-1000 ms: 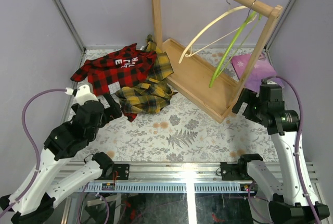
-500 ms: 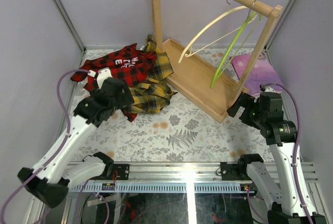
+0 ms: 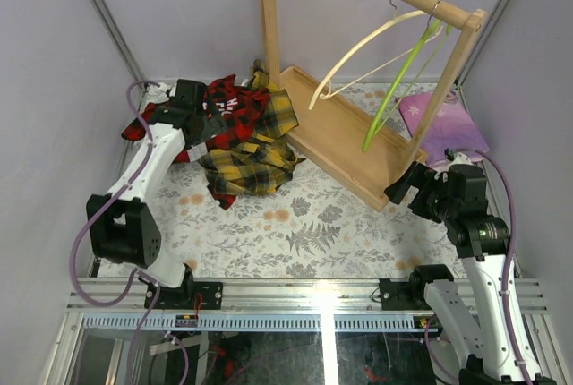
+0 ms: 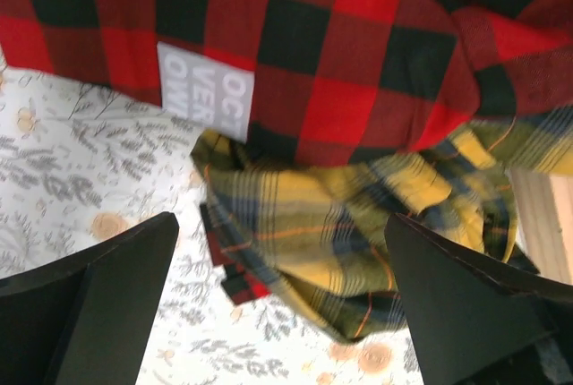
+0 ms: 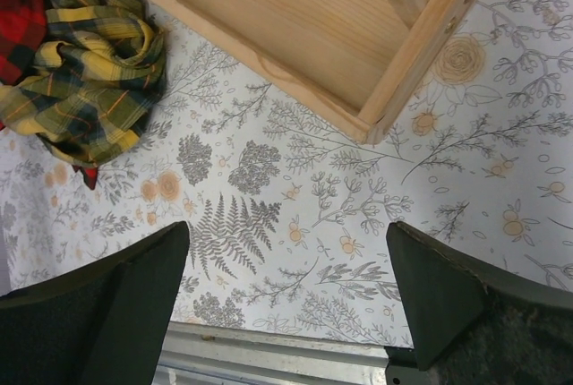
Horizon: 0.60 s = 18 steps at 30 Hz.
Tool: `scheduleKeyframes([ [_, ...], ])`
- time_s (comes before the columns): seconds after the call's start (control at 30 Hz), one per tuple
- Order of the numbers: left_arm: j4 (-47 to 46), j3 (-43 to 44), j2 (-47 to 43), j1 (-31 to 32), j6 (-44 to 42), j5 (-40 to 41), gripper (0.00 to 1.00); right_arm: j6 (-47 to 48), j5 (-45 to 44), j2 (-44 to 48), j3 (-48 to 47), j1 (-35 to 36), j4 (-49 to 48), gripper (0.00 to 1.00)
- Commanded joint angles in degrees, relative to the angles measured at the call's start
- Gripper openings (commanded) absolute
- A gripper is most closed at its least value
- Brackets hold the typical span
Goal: Place the shirt on the hanger
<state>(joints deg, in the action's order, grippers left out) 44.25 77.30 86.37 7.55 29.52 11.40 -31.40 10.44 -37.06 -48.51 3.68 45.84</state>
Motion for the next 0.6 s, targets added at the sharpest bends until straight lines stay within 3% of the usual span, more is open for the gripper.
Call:
scheduleKeyframes([
  [0.0,-4.7,5.6,6.7,-0.3,-0.2,2.4,1.00,-2.0,5.2,1.8,1.4,-0.3,-2.7,0.99],
  [0.33,-3.1,16.1,25.0,-0.5,1.3,5.4,1.00,-3.2,9.5,3.8,3.3,-0.3,-4.2,0.99],
  [0.57,-2.1,14.0,31.6,-0.5,4.4,6.9,1.00,-3.0,10.2,3.9,3.8,-0.3,-4.3,0.99],
])
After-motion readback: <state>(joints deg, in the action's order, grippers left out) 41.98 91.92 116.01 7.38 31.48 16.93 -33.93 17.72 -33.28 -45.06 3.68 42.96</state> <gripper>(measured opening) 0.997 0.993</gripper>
